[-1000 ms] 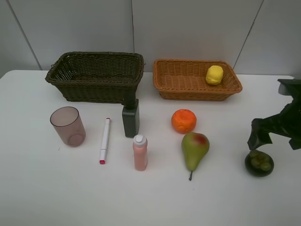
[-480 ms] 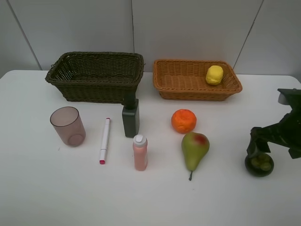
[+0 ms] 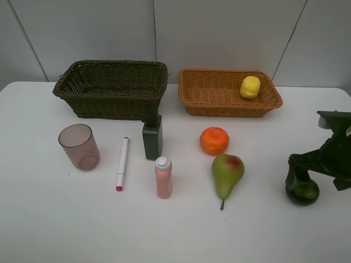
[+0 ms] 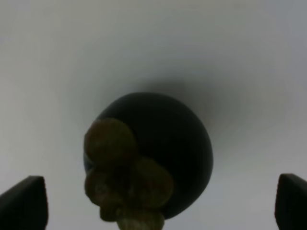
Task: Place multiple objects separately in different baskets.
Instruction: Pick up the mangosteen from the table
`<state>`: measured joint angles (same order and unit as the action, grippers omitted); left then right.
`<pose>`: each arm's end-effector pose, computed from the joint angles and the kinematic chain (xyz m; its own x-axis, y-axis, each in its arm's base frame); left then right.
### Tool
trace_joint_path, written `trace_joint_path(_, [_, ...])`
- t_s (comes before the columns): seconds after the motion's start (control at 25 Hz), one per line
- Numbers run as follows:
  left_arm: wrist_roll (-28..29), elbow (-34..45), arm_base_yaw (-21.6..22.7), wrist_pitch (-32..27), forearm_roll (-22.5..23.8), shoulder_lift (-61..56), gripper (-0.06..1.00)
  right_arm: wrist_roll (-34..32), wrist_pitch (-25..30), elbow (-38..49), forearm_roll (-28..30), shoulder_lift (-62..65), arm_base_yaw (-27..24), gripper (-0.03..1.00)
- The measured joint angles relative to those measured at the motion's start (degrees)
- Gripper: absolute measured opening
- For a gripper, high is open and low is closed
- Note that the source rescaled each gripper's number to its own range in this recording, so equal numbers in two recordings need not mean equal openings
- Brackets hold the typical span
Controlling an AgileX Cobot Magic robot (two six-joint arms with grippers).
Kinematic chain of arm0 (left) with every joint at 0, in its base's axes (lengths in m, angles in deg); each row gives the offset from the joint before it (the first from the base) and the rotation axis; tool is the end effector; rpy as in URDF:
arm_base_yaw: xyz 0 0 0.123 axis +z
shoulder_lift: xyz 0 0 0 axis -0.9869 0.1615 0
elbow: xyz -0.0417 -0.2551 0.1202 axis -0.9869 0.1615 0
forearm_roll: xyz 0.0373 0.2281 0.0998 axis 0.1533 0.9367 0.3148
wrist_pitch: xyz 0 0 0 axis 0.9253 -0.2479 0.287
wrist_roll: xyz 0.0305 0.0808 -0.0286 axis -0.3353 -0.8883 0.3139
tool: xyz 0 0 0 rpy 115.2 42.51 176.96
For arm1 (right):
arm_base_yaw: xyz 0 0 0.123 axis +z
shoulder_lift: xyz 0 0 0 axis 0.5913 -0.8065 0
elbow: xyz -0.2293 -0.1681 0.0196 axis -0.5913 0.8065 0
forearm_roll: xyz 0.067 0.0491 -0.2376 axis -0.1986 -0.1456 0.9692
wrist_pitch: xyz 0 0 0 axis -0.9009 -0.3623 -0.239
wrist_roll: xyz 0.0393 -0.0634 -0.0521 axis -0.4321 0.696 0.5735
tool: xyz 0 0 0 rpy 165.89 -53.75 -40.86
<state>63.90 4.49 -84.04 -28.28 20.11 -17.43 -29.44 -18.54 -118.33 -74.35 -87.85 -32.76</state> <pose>-0.0053 0.0040 0.2567 -0.5769 0.0217 -0.8165 0.0185 0.9997 0.0136 0.2101 0.0111 0.1547 -0.9936 -0.0432 -0.1047 -0.0417 0.9990 -0.0170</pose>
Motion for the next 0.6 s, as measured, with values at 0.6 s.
trace_joint_path(0.6, [0.0, 0.0, 0.0, 0.0, 0.0, 0.0, 1.0, 0.0, -2.51, 0.08, -1.04, -8.09, 0.0, 1.0])
